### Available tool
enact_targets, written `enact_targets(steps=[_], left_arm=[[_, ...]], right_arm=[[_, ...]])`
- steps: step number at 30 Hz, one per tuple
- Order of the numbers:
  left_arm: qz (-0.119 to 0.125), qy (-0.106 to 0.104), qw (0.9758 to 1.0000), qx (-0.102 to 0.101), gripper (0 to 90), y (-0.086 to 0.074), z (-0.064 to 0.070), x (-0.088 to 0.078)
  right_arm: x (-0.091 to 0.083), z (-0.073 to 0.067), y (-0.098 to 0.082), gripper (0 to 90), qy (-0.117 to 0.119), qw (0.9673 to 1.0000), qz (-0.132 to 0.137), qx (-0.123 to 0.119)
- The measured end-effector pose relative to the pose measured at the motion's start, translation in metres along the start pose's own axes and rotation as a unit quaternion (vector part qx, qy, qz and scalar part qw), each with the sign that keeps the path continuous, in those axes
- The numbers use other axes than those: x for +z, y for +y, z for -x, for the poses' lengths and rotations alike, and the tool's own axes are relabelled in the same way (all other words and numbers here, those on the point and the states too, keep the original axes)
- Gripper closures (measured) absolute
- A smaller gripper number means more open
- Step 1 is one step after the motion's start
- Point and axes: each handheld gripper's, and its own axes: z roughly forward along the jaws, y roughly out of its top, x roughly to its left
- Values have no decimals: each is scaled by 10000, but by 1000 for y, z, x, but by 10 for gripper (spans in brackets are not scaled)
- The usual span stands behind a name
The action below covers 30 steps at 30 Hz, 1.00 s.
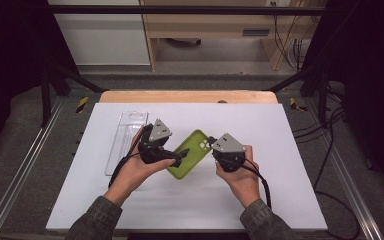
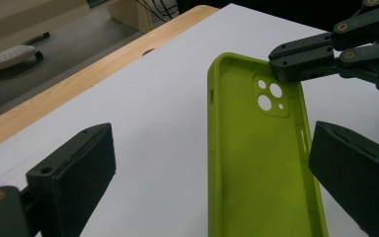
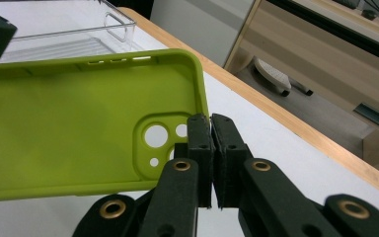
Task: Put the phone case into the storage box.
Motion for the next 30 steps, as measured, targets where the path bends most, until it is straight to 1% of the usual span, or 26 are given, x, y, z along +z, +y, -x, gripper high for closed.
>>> enact_targets(steps=[7,10,13,20,23,25,28,30], left_arm=[[-38,-32,10000,9,41,0,0,4],[-144,-98,9998,102,42,-1,2,6],[-220,-140,9996,144,42,-1,4,9],[-262,-174,9994,133,47,-1,4,10],[-293,-153,9994,136,60,-2,4,10],[-300,-139,9994,115,64,-2,3,11],[-337,-162,9993,75,72,-2,3,13],[-378,-195,9991,87,75,-2,4,14]], right_arm=[[-2,-3,-4,876,-26,10000,6,-56],[-3,-4,-4,876,-25,10000,15,-73],[-3,-5,-4,877,-19,9999,25,-107],[-3,-7,-5,876,-24,9999,45,-122],[-4,-9,-5,876,-31,9998,48,-179],[-5,-10,-5,877,-34,9996,54,-260],[-6,-10,-5,876,-52,9996,71,-269],[-7,-10,-5,877,-54,9996,91,-244]])
